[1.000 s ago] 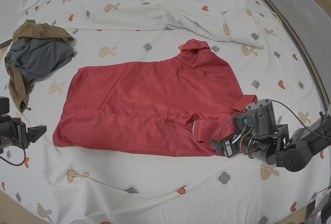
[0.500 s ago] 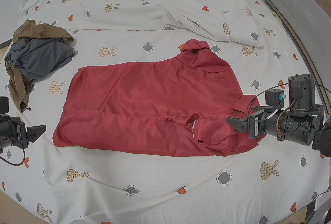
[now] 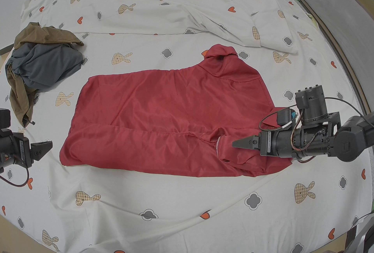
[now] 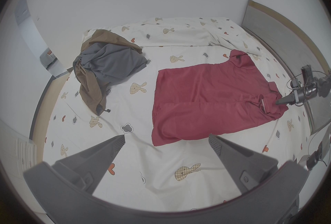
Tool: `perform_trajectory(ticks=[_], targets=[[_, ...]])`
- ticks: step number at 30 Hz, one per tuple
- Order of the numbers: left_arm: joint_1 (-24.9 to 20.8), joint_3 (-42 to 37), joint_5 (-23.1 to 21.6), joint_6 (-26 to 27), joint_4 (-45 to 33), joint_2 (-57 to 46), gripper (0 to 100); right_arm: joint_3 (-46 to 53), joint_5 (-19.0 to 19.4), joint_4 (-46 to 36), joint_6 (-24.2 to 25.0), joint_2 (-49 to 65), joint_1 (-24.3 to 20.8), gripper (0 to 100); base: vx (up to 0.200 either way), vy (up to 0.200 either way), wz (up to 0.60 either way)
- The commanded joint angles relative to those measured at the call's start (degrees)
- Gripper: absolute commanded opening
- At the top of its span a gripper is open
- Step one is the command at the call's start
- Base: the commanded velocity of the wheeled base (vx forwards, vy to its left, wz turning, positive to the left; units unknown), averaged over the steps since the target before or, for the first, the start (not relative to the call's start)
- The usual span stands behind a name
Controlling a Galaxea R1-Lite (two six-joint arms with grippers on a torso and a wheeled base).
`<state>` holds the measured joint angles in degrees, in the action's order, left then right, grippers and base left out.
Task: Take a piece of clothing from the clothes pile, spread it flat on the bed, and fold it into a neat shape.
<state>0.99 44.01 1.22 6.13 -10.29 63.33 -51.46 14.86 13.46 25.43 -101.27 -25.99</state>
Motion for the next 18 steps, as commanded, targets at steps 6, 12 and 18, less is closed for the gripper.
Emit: perform_trajectory(ticks=[6, 12, 18], targets=[[0.1, -0.7, 0.0, 0.0, 0.0, 1.2, 100, -2.8, 0.2, 0.1, -0.1, -8.1, 1.7, 100, 0.000, 0.000, 0.00], [1.1, -1.6, -0.3, -0.9, 0.9, 3.2, 100, -2.5, 0.3, 0.0, -0.1, -7.9, 2.8, 100, 0.000, 0.000, 0.00], [1.5, -1.6, -1.0, -3.8, 2.8, 6.5, 100, -1.0, 0.6, -0.4, 0.3, 1.2, 2.8, 100, 0.000, 0.000, 0.00]])
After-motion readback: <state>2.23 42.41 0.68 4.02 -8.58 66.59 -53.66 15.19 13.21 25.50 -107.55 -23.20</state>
